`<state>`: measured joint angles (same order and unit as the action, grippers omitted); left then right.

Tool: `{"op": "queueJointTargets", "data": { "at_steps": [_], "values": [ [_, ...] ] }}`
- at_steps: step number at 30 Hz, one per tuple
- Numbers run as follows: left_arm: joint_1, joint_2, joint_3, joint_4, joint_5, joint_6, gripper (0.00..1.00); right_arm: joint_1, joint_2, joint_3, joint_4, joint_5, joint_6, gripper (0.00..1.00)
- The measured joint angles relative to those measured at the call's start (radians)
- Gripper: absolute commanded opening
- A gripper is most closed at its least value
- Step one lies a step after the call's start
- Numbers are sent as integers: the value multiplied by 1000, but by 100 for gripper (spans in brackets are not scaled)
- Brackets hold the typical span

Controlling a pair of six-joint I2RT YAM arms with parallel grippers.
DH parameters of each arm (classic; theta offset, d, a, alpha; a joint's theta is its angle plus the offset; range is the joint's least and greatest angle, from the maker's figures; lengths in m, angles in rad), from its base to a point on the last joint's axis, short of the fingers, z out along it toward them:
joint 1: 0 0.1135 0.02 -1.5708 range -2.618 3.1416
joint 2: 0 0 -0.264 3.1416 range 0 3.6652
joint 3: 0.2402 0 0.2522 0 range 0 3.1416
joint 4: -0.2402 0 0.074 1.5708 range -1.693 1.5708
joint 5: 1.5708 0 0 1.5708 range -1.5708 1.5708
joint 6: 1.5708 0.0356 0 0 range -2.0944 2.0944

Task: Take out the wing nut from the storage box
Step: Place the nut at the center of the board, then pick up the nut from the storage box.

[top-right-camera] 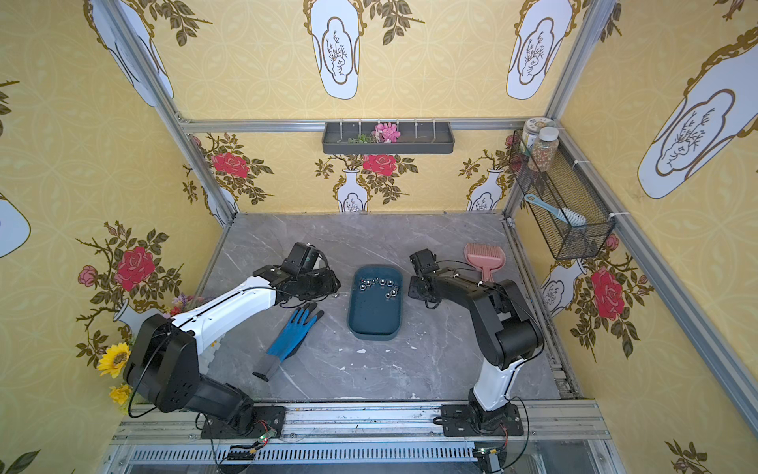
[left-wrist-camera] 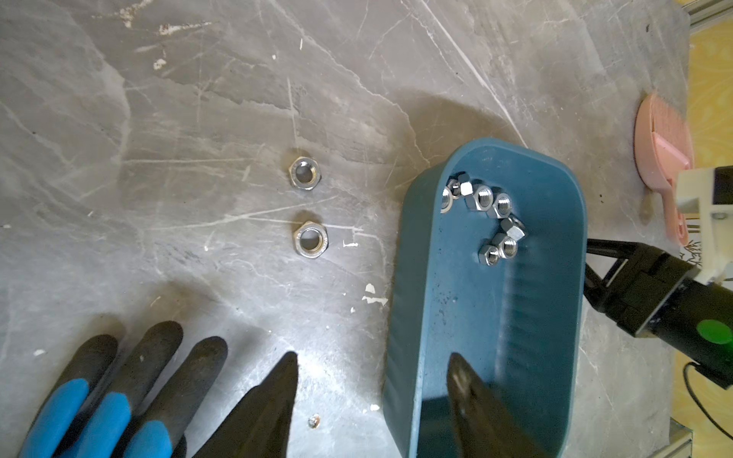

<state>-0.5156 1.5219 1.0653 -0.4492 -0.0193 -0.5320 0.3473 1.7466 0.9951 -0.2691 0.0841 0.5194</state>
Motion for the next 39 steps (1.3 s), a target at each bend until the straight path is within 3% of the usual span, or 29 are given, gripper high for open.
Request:
{"op": "queueJointTargets", "data": {
  "at_steps": [11,20,27,39],
  "values": [
    [-14,21,29,10,59,0,70,0,-145,-82,47,23,8,58],
    [-163,220,240,43,101,20,69,-15,-187,-113,58,65,38,58],
    [-238,413,379,26,72,80,64,-61,-242,-151,59,79,52,59],
    [-267,579,468,-32,22,140,52,-92,-250,-164,60,75,56,59]
  ]
}}
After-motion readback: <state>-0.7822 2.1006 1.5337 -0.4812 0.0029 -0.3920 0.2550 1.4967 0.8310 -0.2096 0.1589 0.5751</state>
